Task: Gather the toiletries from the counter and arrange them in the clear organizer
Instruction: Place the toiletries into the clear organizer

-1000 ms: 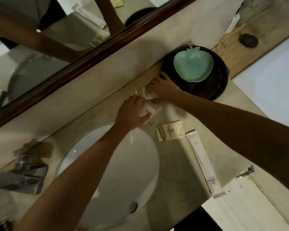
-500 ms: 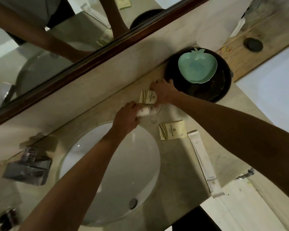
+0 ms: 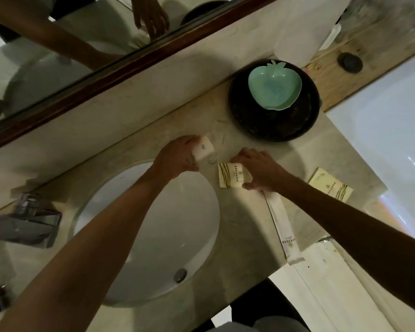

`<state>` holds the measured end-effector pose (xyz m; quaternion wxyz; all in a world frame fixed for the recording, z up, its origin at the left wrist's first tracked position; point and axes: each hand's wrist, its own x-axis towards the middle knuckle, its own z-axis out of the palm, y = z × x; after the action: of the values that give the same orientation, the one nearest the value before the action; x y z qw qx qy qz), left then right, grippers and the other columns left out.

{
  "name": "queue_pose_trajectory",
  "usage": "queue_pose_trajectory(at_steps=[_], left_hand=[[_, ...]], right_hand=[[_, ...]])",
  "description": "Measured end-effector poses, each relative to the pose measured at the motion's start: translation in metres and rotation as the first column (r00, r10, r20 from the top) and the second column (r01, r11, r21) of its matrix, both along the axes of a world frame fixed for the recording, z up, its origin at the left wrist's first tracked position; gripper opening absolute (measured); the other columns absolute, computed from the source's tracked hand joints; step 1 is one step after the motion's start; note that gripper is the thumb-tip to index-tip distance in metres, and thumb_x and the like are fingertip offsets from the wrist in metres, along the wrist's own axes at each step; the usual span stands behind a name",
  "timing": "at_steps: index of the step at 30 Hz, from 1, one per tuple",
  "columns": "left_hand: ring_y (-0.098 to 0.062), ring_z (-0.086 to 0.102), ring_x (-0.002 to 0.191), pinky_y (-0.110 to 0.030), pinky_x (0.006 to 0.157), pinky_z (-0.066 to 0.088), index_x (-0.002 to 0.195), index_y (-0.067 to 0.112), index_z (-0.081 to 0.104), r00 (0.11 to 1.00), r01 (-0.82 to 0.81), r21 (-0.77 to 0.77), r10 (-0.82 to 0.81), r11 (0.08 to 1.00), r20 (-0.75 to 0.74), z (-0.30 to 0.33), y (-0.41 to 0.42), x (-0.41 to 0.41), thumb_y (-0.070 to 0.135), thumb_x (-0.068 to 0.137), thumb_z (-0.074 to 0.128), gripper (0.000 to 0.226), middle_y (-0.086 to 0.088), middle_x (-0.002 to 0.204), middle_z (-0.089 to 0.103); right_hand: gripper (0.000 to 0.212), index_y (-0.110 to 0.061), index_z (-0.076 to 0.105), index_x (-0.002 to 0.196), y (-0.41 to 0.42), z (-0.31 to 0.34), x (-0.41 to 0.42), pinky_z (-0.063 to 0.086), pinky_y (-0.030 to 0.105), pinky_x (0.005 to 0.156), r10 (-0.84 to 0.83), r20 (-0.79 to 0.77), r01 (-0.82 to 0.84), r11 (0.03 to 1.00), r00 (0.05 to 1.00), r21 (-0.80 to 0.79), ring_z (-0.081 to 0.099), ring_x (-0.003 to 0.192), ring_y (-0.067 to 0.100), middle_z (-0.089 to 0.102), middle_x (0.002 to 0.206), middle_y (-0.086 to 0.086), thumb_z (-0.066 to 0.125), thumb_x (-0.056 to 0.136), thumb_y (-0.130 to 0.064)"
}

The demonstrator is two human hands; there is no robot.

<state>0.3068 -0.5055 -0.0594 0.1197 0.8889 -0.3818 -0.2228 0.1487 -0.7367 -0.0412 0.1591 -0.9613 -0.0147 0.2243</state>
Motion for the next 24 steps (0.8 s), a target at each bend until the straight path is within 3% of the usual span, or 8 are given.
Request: queue_pose_trajectory(at_steps=[4,9,13,16,20,24], left_hand=[[-0.029,0.043,0.130,-0.045,0.103,0.042,0.150,0.017,0.029,1.000,0.018,-0.004,-0.018,1.000,0.023,0.004,0.000,-0.002,0.019,0.070,0.083,0.096,-0.009,0.147,0.042],[-0.031,0.038,0.127,-0.043,0.101,0.039,0.149,0.013,0.022,0.983,0.078,0.115,-0.095,0.990,0.154,0.002,-0.015,-0.020,0.023,0.061,0.086,0.109,-0.012,0.140,0.038],[-0.029,0.044,0.116,-0.039,0.090,0.043,0.136,0.012,0.035,0.956,0.060,0.242,-0.126,0.968,0.266,0.003,-0.028,-0.036,0.016,0.059,0.086,0.092,-0.012,0.131,0.040],[-0.028,0.049,0.108,-0.040,0.086,0.042,0.125,0.009,0.041,0.954,-0.004,0.217,-0.061,0.976,0.292,0.002,-0.016,-0.049,0.018,0.061,0.083,0.077,-0.013,0.124,0.045],[-0.028,0.053,0.097,-0.038,0.078,0.041,0.116,0.010,0.045,0.941,-0.082,0.093,0.046,0.992,0.335,0.011,0.046,-0.069,0.012,0.059,0.073,0.064,-0.011,0.113,0.050],[-0.025,0.053,0.095,-0.038,0.081,0.043,0.108,0.012,0.044,0.938,-0.193,0.044,0.171,0.980,0.302,0.037,0.160,-0.093,0.014,0.062,0.072,0.054,-0.008,0.106,0.051]], right_hand=[[0.091,-0.024,0.041,0.146,0.008,-0.001,-0.004,0.032,0.042,0.109,0.042,0.031,-0.038,0.993,0.999,-0.111,0.041,0.129,0.022,0.041,0.145,0.002,0.082,0.069,-0.049],[0.081,-0.022,0.047,0.140,0.017,-0.001,-0.003,0.037,0.037,0.104,0.012,0.003,-0.011,0.985,1.000,-0.171,0.046,0.121,0.021,0.048,0.136,0.004,0.083,0.071,-0.042],[0.083,-0.020,0.045,0.137,0.028,-0.001,-0.005,0.043,0.034,0.094,-0.003,-0.028,-0.003,0.977,1.000,-0.212,0.050,0.110,0.019,0.051,0.128,0.004,0.084,0.068,-0.047],[0.085,-0.018,0.043,0.139,0.042,0.008,-0.012,0.045,0.030,0.090,0.033,-0.010,-0.034,0.973,0.999,-0.230,0.050,0.107,0.017,0.050,0.129,0.004,0.081,0.070,-0.051],[0.084,-0.015,0.043,0.142,0.092,0.031,-0.030,0.048,0.029,0.085,0.131,-0.004,-0.130,0.973,0.991,-0.191,0.052,0.107,0.018,0.048,0.129,0.004,0.079,0.074,-0.048],[0.079,-0.014,0.045,0.140,0.183,0.056,-0.033,0.054,0.029,0.079,0.238,0.045,-0.232,0.966,0.970,-0.116,0.056,0.107,0.018,0.046,0.130,0.003,0.078,0.075,-0.043]])
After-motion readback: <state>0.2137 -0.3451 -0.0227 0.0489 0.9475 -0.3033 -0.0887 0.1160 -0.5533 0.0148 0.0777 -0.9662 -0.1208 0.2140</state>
